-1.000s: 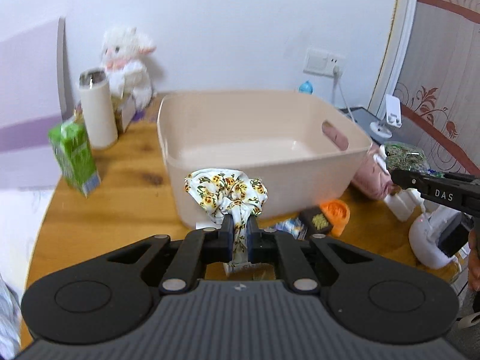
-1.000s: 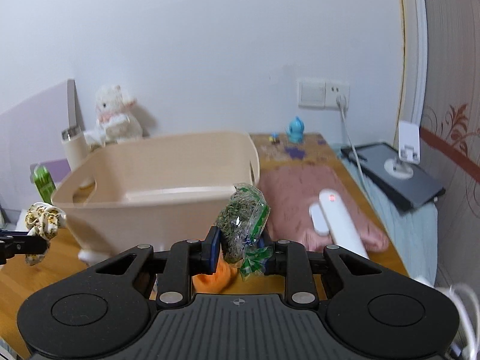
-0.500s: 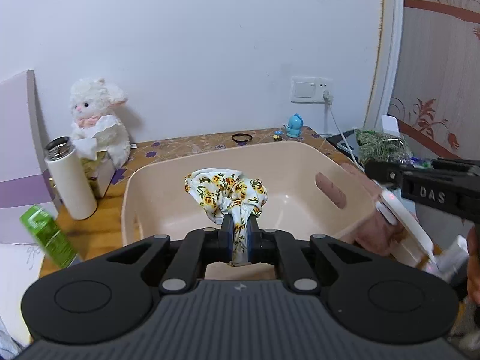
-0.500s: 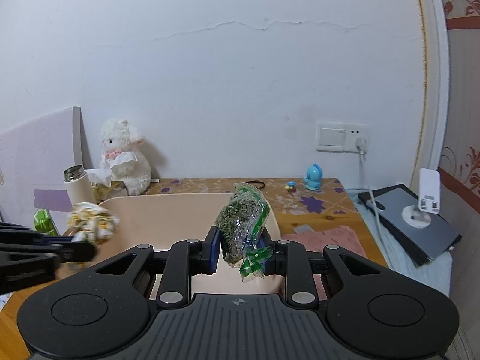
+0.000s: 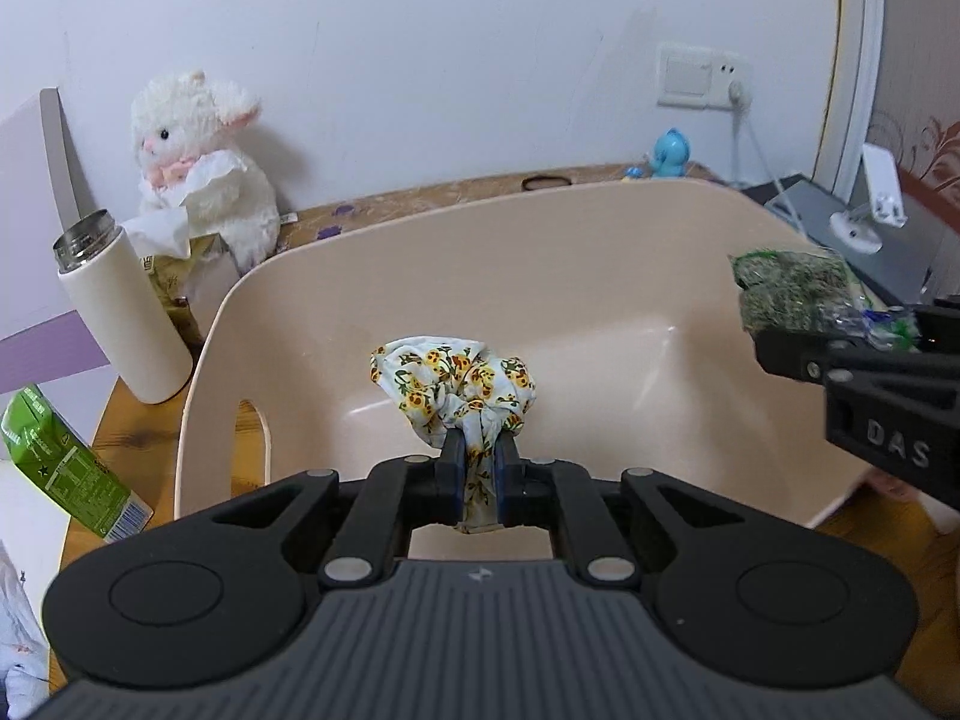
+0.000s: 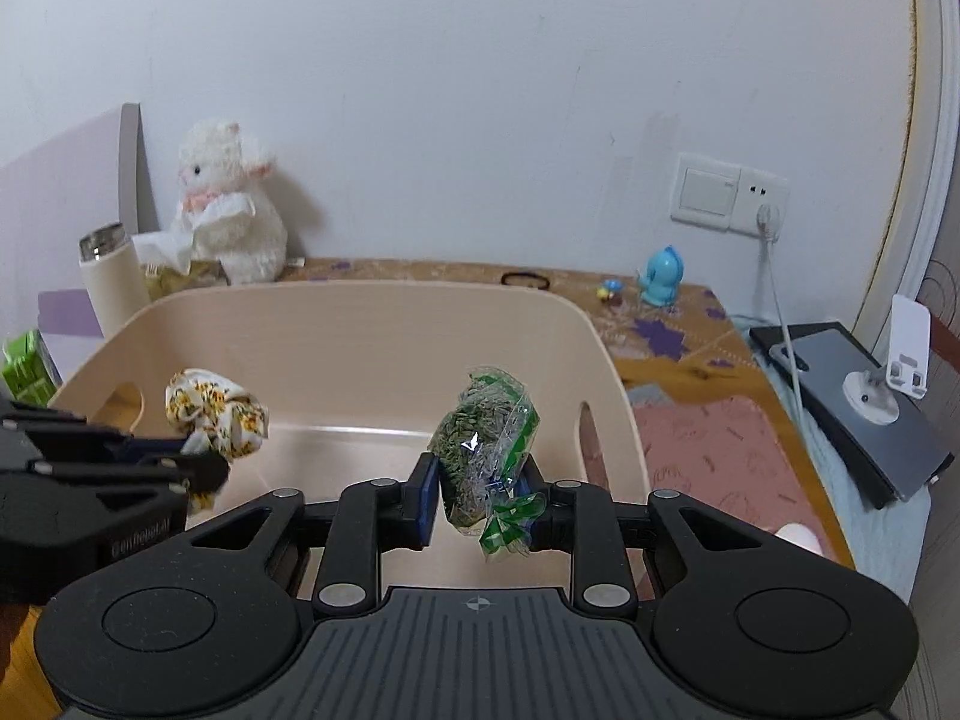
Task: Organize objects
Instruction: 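Lift both items over the basket and open both tools to drop them, then grasp the blue-and-white box with the left tool while the right tool grasps the orange cloth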
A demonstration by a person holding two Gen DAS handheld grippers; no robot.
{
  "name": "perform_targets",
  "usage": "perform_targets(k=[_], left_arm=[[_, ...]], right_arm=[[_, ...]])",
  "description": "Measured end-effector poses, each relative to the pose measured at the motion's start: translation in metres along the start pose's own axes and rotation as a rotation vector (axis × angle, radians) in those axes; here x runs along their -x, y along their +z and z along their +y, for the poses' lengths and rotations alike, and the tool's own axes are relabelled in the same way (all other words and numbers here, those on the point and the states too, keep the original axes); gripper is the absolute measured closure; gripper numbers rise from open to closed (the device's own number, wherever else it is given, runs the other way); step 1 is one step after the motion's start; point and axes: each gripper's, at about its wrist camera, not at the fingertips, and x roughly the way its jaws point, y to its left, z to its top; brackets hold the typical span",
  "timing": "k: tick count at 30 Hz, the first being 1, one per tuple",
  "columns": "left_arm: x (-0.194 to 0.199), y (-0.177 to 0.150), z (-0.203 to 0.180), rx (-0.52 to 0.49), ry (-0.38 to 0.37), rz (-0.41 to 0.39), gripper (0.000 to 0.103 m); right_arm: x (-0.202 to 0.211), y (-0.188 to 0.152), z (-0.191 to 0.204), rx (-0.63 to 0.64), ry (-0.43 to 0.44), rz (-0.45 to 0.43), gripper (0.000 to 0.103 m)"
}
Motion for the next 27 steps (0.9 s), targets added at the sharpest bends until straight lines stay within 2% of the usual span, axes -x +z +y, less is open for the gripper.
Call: perform_targets(k=[2, 3, 4, 5, 6, 7, 8, 10, 15, 20, 27], left_arm=[[0.002, 0.000, 0.001, -0.022, 0.024, -0.008, 0.086], [0.004, 0.002, 0.002, -0.024, 0.027, -0.015, 0.073], [0.008, 0.002, 0.004, -0.015, 0.027, -0.024, 0.063], [0.014, 0.003, 0.007, 0.002, 0.020, -0.036, 0.045], [0.020, 0.003, 0.009, 0.020, 0.013, -0.051, 0.030], [0.026, 0.003, 0.011, 0.035, 0.006, -0.065, 0.026], [0.031, 0.003, 0.013, 0.044, -0.001, -0.074, 0.023], [0.038, 0.002, 0.016, 0.046, -0.027, -0.067, 0.023], [0.059, -0.010, 0.025, 0.064, -0.024, -0.069, 0.020], [0.081, -0.027, 0.032, 0.077, -0.008, -0.080, 0.016], [0.094, -0.047, 0.033, 0.071, 0.015, -0.047, 0.014]], right_arm=[[0.004, -0.002, -0.001, 0.007, -0.001, -0.017, 0.057], [0.007, -0.002, -0.002, 0.009, -0.007, -0.028, 0.048], [0.010, -0.002, -0.003, 0.008, -0.012, -0.041, 0.041], [0.014, -0.002, -0.005, 0.003, -0.015, -0.053, 0.040], [0.018, -0.001, -0.007, -0.004, -0.013, -0.061, 0.039], [0.022, 0.000, -0.009, -0.010, -0.011, -0.067, 0.034], [0.026, 0.001, -0.011, -0.014, -0.011, -0.073, 0.029], [0.034, 0.002, -0.014, -0.020, -0.029, -0.089, 0.011], [0.057, -0.006, -0.006, -0.025, -0.047, -0.116, 0.000], [0.067, -0.020, 0.004, 0.002, -0.065, -0.066, 0.000], [0.070, -0.047, 0.007, 0.031, -0.066, 0.002, 0.000]])
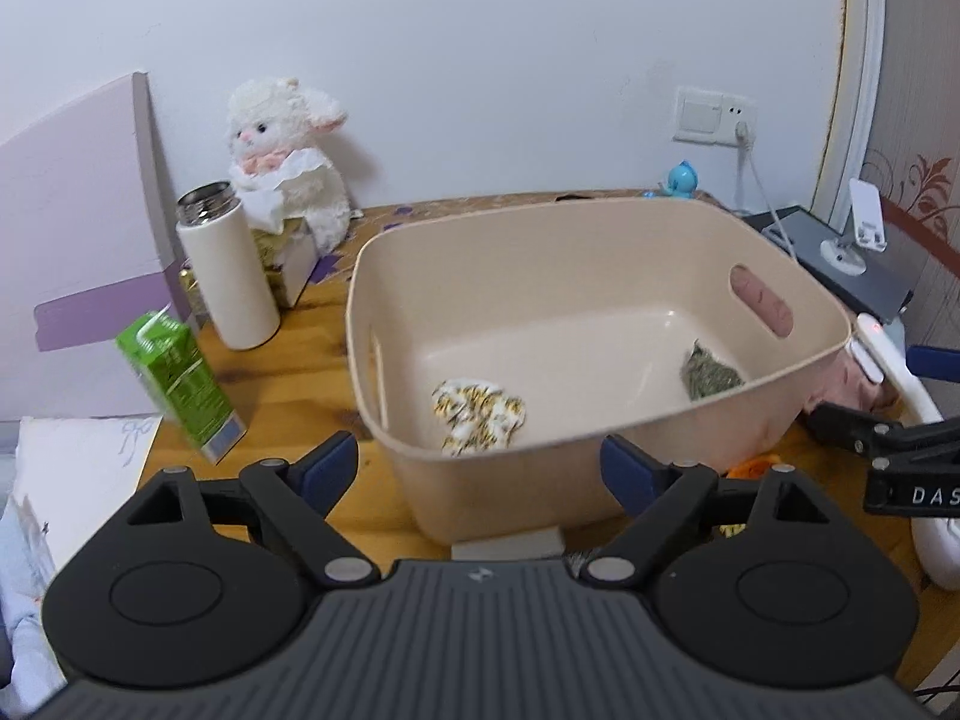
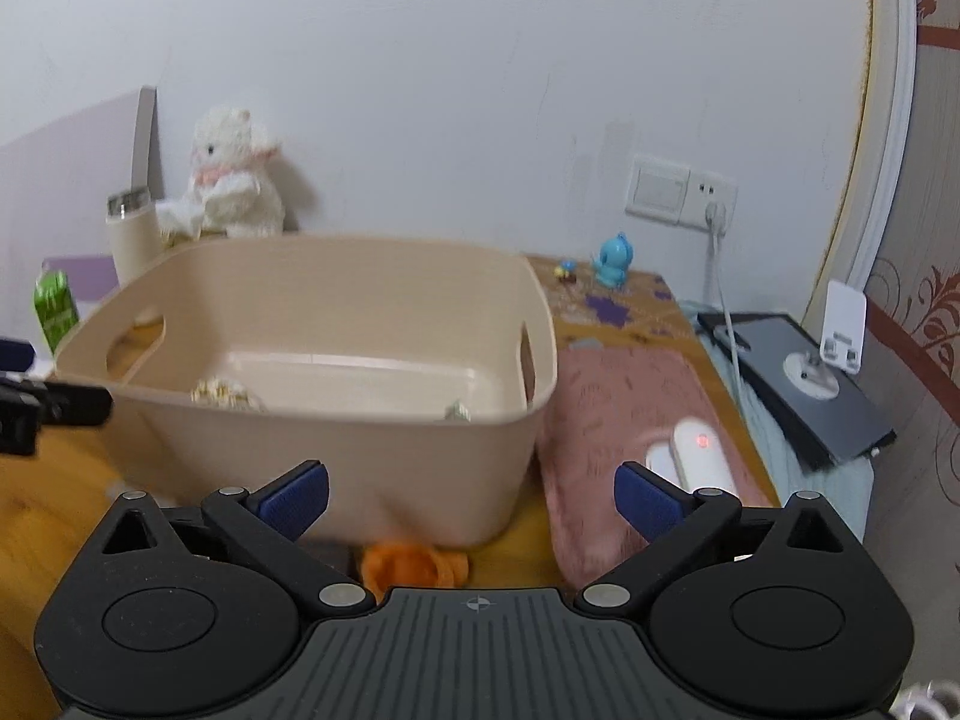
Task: Organize objects
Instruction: 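Grasp the blue-and-white box with the left tool while the right tool grasps the orange cloth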
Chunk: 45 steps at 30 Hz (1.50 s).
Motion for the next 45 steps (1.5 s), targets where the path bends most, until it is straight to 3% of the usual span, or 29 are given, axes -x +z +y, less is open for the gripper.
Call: perform_targets(k=[6, 14, 21, 26, 32, 33, 35, 37, 40, 45], left_arm=[[0.004, -0.026, 0.004, 0.021, -0.003, 0.037, 0.014], [-0.028, -0.053, -0.005, 0.015, -0.029, 0.149, 0.014], [-0.059, -0.058, -0.019, 0.017, -0.067, 0.218, 0.014], [-0.074, -0.055, -0.024, 0.034, -0.083, 0.264, 0.014], [-0.079, -0.058, -0.032, -0.004, -0.066, 0.264, 0.023], [-0.077, -0.059, -0.032, -0.009, -0.077, 0.257, 0.031], [-0.074, -0.058, -0.032, -0.011, -0.088, 0.259, 0.034], [-0.072, -0.059, -0.029, 0.009, -0.097, 0.259, 0.035], [-0.068, -0.063, -0.023, 0.028, -0.106, 0.255, 0.036], [-0.055, -0.068, -0.022, 0.023, -0.110, 0.236, 0.036]], right_arm=[[-0.007, -0.019, -0.004, 0.014, 0.006, 0.060, 0.000], [-0.031, -0.038, -0.009, 0.006, 0.029, 0.149, 0.000], [-0.054, -0.038, -0.011, -0.035, 0.077, 0.183, 0.000], [-0.066, -0.035, -0.008, -0.041, 0.094, 0.199, 0.007], [-0.070, -0.038, -0.001, -0.027, 0.108, 0.206, 0.027], [-0.069, -0.039, 0.001, -0.016, 0.101, 0.195, 0.038], [-0.066, -0.040, 0.004, -0.003, 0.103, 0.177, 0.054], [-0.064, -0.040, 0.006, -0.001, 0.104, 0.164, 0.078], [-0.063, -0.042, 0.007, -0.006, 0.103, 0.165, 0.088], [-0.051, -0.046, 0.000, -0.066, 0.121, 0.157, 0.089]])
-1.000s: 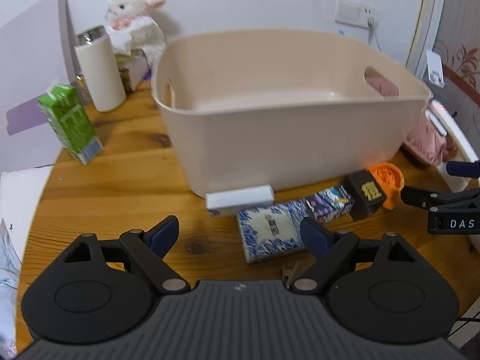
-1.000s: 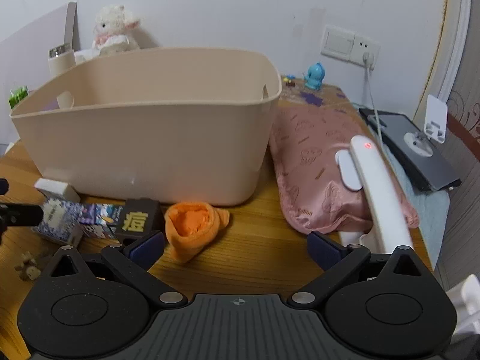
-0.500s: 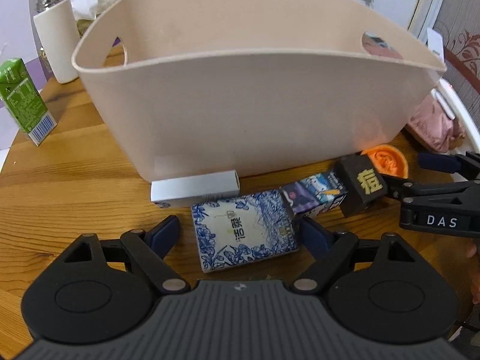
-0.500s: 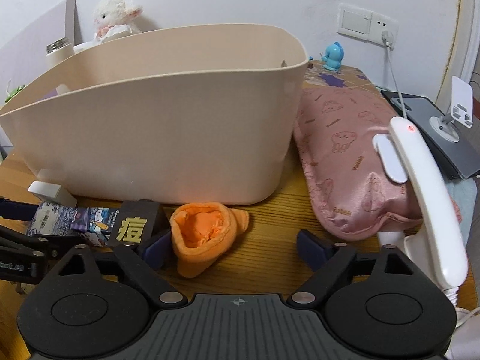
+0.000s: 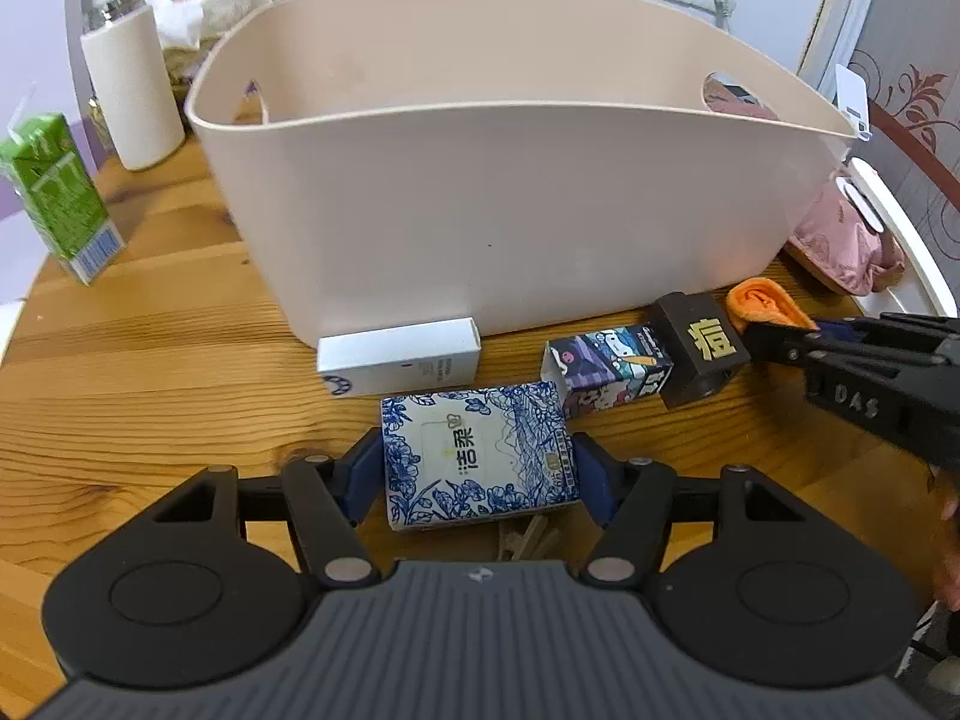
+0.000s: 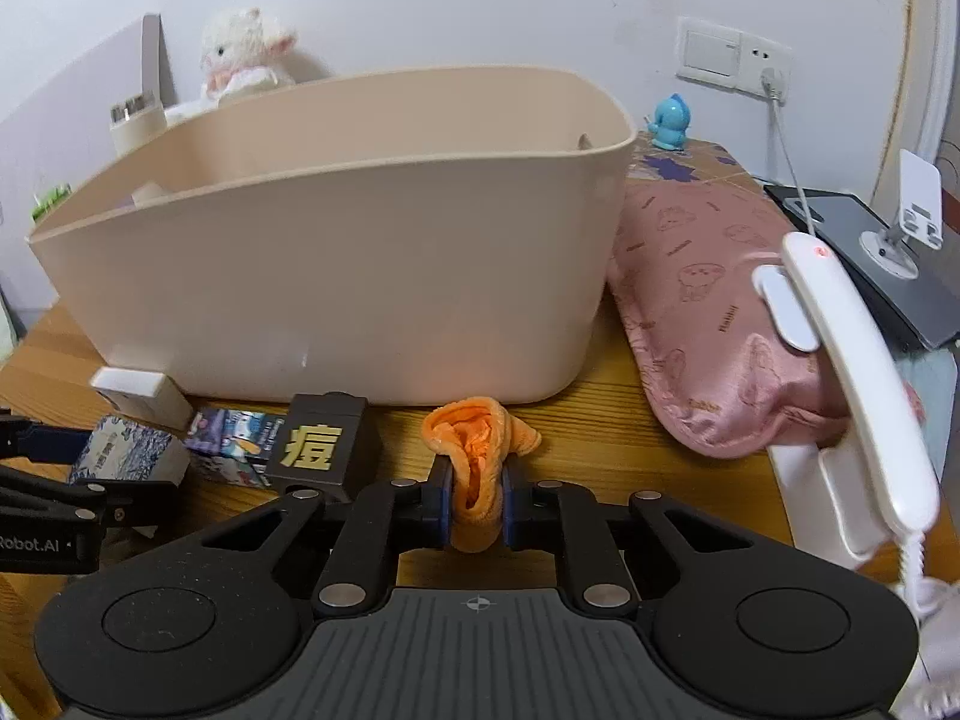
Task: Organize objects
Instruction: 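Grasp the blue-and-white box with the left tool while the right tool grasps the orange cloth, then carry both items over the basket and release them inside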
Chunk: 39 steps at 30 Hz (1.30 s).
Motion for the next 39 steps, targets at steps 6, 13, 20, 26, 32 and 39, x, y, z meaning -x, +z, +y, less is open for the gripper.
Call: perform_targets(k=[6, 13, 20, 26, 32, 39], left_arm=[[0.027, 0.000, 0.006, 0.002, -0.020, -0.053, 0.036], [0.068, 0.006, 0.005, -0.012, -0.038, -0.157, 0.036], [0.112, 0.023, 0.002, -0.054, -0.012, -0.296, 0.036], [0.130, 0.050, -0.001, -0.091, 0.021, -0.381, 0.036], [0.111, 0.081, -0.003, -0.082, 0.022, -0.381, 0.036], [0.062, 0.110, -0.014, -0.098, 0.049, -0.322, 0.036]], right_arm=[[0.034, -0.003, 0.002, 0.015, -0.010, -0.071, 0.089], [0.076, 0.006, 0.002, 0.023, -0.002, -0.176, 0.089], [0.101, 0.025, 0.000, 0.011, -0.011, -0.277, 0.089], [0.113, 0.046, 0.002, 0.010, -0.016, -0.353, 0.089], [0.109, 0.072, 0.004, 0.017, -0.032, -0.396, 0.089], [0.079, 0.096, -0.004, -0.026, -0.007, -0.387, 0.089]])
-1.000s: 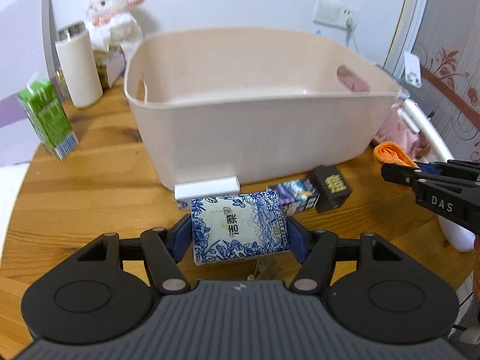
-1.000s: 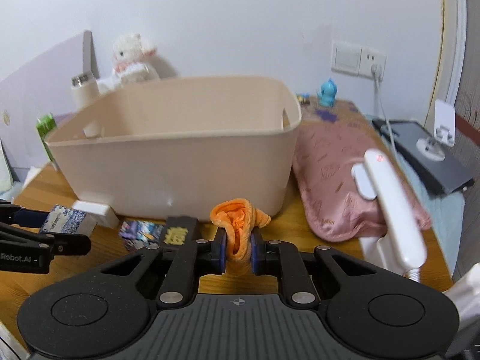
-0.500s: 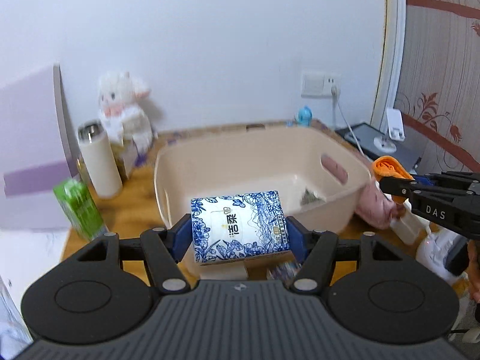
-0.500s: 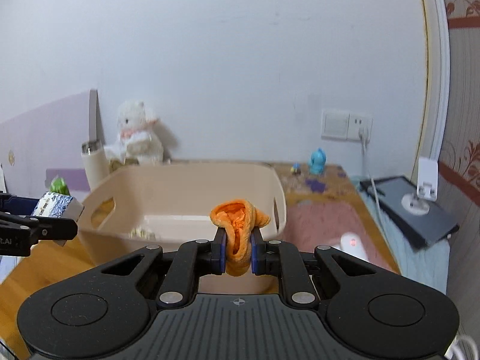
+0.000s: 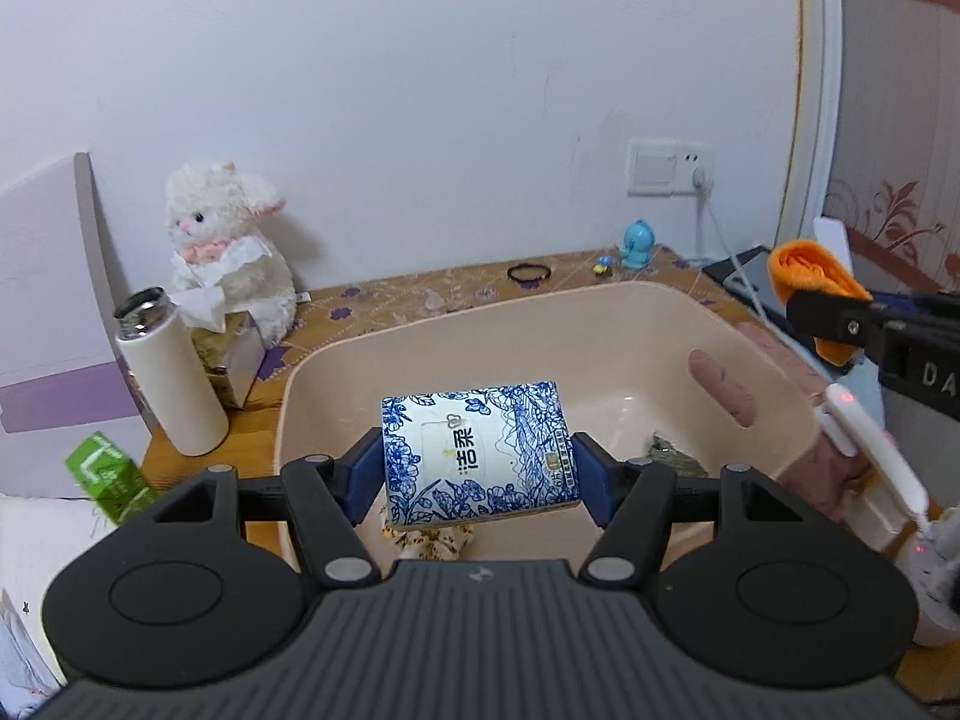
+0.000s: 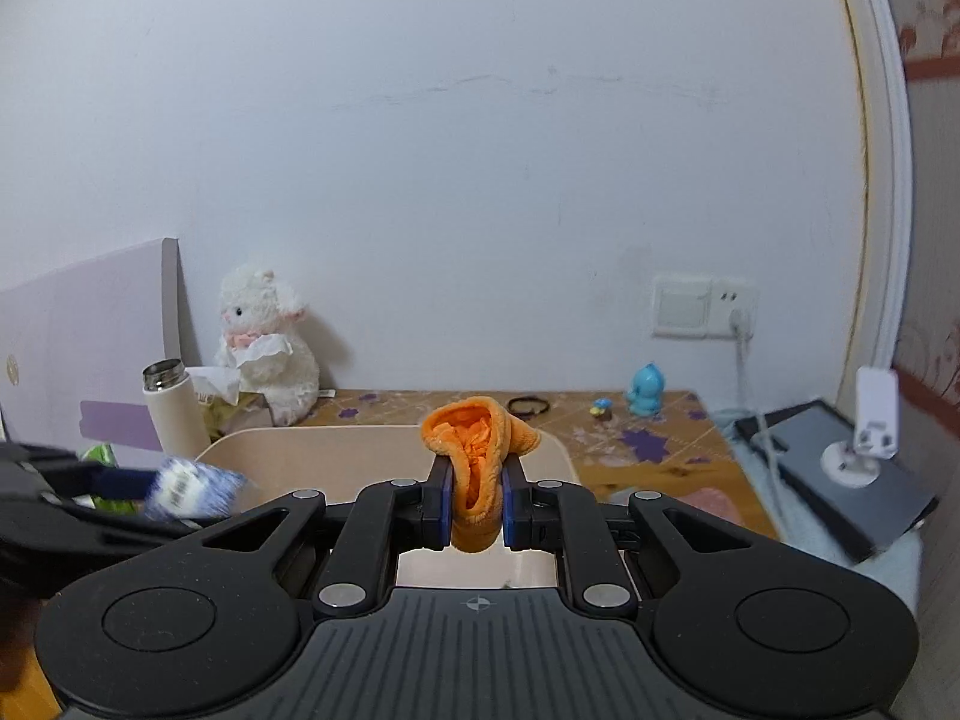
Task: Organize objects
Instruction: 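Carry both items over the basket and release them inside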
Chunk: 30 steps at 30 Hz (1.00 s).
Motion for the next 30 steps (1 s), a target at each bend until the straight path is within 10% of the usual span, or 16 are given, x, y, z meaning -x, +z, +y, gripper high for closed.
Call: perform_targets(k=[14, 22, 30], left_arm=[[-0.085, -0.015, 0.003, -0.010, 0.025, 0.187, 0.036], [-0.061, -0.012, 0.013, 0.008, 0.016, 0.123, 0.022], [-0.018, -0.015, 0.016, -0.005, 0.018, 0.067, 0.020]], right_arm=[[-0.083, -0.032, 0.009, 0.012, -0.012, 0.226, 0.086], [-0.064, -0.026, 0.009, 0.004, 0.011, 0.169, 0.030], [-0.021, -0.024, 0.019, 0.069, 0.006, 0.117, 0.012]])
